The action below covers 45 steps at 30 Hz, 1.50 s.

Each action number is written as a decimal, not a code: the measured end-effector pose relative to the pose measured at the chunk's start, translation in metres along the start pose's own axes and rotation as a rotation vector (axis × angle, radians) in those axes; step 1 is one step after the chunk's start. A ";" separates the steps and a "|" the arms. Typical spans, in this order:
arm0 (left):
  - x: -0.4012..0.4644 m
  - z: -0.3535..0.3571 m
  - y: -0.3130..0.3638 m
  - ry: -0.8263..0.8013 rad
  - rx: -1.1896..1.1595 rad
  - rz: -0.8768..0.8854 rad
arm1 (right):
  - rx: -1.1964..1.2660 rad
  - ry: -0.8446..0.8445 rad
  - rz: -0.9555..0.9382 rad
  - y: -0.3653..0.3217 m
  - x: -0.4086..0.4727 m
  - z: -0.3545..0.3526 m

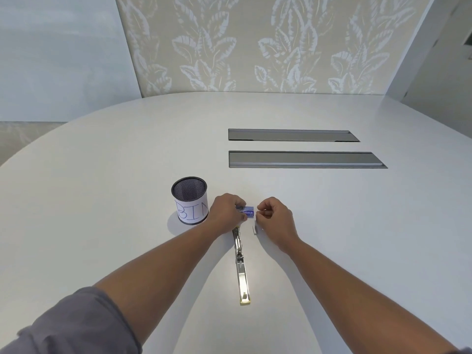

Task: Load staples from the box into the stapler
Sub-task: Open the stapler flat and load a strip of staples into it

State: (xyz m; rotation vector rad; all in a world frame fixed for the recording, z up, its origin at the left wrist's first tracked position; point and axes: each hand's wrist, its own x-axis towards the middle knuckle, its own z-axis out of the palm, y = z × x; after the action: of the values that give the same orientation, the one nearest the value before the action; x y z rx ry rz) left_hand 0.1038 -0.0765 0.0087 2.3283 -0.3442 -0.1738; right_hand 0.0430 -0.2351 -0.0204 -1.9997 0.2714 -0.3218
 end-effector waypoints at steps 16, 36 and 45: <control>-0.017 0.006 -0.012 0.084 0.024 0.048 | -0.033 -0.144 -0.008 0.004 -0.036 -0.012; -0.005 0.009 -0.017 0.117 0.023 0.001 | -0.078 -0.166 -0.022 0.002 -0.040 -0.013; -0.005 0.009 -0.018 0.115 0.025 0.012 | -0.095 -0.158 -0.038 0.005 -0.036 -0.011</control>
State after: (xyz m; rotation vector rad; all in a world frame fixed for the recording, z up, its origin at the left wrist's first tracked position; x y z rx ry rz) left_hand 0.1007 -0.0694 -0.0102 2.3485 -0.3047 -0.0294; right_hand 0.0050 -0.2344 -0.0242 -2.1130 0.1516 -0.1763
